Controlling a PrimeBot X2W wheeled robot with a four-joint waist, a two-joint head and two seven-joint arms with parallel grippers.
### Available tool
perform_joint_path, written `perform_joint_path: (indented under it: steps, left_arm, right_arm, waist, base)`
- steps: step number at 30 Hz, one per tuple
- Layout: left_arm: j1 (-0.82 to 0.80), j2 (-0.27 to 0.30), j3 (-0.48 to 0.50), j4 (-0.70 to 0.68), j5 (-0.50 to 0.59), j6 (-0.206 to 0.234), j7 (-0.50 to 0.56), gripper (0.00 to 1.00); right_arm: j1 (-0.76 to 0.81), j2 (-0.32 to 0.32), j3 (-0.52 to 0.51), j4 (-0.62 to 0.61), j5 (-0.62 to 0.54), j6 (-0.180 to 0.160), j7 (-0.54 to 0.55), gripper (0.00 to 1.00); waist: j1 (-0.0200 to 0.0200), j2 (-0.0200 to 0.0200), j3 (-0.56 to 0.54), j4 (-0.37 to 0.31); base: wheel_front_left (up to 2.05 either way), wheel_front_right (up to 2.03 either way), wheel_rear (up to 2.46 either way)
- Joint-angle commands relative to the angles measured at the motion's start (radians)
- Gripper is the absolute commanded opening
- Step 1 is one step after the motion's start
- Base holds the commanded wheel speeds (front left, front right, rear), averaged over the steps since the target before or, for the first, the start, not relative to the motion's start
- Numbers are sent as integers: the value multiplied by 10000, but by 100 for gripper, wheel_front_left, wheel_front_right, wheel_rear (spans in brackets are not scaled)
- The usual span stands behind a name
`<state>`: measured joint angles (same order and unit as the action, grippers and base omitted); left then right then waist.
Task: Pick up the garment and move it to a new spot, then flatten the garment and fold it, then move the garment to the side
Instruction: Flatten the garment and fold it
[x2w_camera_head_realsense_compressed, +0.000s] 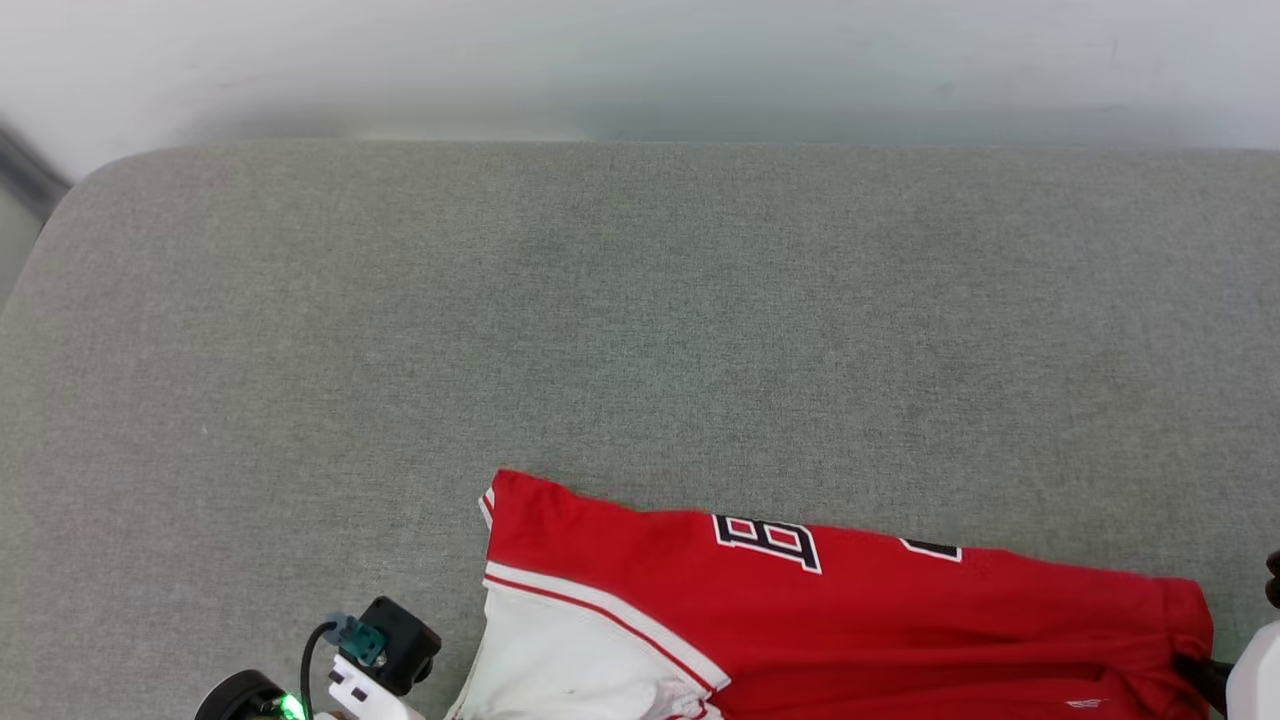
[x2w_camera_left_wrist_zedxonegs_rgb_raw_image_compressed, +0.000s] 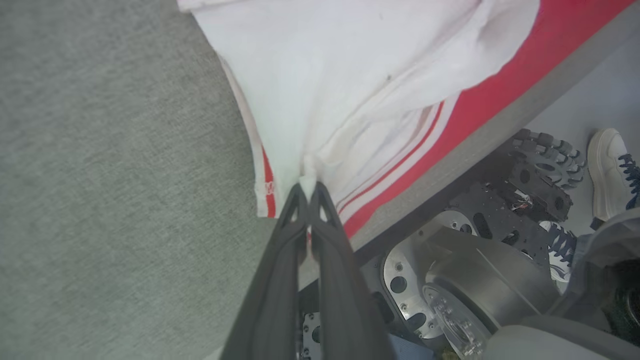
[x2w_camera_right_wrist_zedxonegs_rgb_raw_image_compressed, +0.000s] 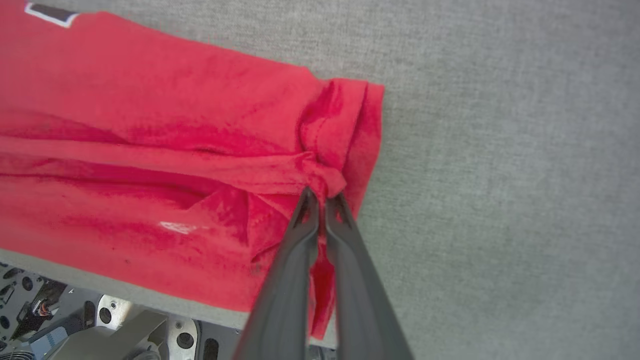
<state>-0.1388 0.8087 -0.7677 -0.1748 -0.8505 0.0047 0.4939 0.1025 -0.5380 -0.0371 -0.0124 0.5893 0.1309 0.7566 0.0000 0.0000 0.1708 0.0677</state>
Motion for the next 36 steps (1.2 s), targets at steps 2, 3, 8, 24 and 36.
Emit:
perform_joint_path:
  steps: [2,3,8,24,36]
  left_arm:
    - [-56,-157,-88,317,95,-99,-103,0]
    - [-69,-222,-118,440,105,-124,-142,0]
    - [-174,-593,-405,1187,318,-391,-351,0]
    - [-478,-1252,-675,2379,1284,-283,-1552,100]
    - [-434,-2089,1283,1892,1722,1368,-5497,100]
  right_arm:
    - [99,-176,115,94,98,-4,-102,0]
    - [101,-213,160,129,144,-4,-124,0]
    - [167,-649,817,412,203,-4,-450,0]
    - [-335,-836,2010,1323,1447,-7,-1793,100]
    - [-859,-166,812,475,1412,-4,-4149,100]
  waist:
    - [0,0,9,-3]
    - [0,0,16,-4]
    - [0,0,-21,-23]
    - [0,0,-510,-54]
    - [0,0,-994,-44]
  base:
    - [0,0,0]
    - [0,0,0]
    - [0,0,0]
    - [0,0,0]
    - [0,0,0]
